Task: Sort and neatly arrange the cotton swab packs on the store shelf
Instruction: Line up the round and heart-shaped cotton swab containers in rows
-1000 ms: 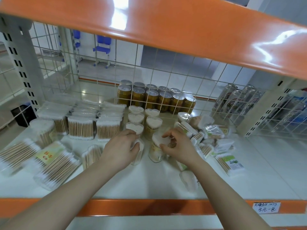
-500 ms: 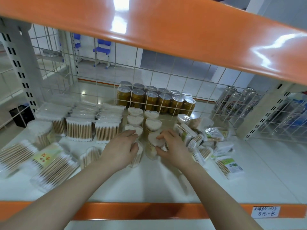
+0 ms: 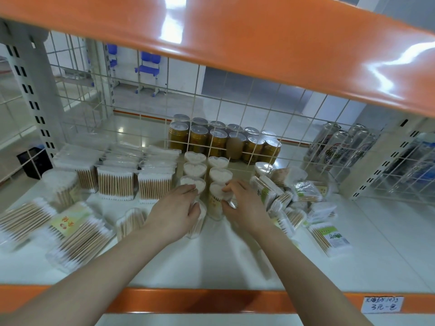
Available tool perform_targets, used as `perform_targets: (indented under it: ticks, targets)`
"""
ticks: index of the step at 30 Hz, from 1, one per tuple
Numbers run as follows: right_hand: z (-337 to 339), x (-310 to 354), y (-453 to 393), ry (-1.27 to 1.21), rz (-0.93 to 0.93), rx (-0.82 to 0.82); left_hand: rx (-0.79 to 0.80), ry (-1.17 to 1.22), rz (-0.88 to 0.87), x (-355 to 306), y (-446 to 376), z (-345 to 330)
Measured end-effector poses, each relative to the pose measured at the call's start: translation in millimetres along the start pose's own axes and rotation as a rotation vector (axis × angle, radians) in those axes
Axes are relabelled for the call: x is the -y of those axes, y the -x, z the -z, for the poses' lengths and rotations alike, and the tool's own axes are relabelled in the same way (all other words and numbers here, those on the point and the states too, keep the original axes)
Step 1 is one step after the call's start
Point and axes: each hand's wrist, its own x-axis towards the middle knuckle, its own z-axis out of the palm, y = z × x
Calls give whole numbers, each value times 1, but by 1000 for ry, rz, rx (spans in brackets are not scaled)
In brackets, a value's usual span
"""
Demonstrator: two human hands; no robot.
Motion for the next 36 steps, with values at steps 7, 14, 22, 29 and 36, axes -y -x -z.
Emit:
perform_targets:
  ticks: [7, 14, 22, 29, 36]
  targets:
    - [-4, 1, 5, 88, 55, -1, 6, -9, -1, 1, 1, -1]
    - [-4, 2, 0, 100, 13, 17, 33, 1, -4, 2, 1, 0]
    - [6, -2, -2, 87, -25, 90, -13, 63, -38, -6, 3, 7]
    - [25, -14, 14, 65, -116, 28, -51, 41, -99, -17, 1, 1]
    - [54, -26, 33, 40, -186, -57, -44, 95, -152, -36, 6, -6]
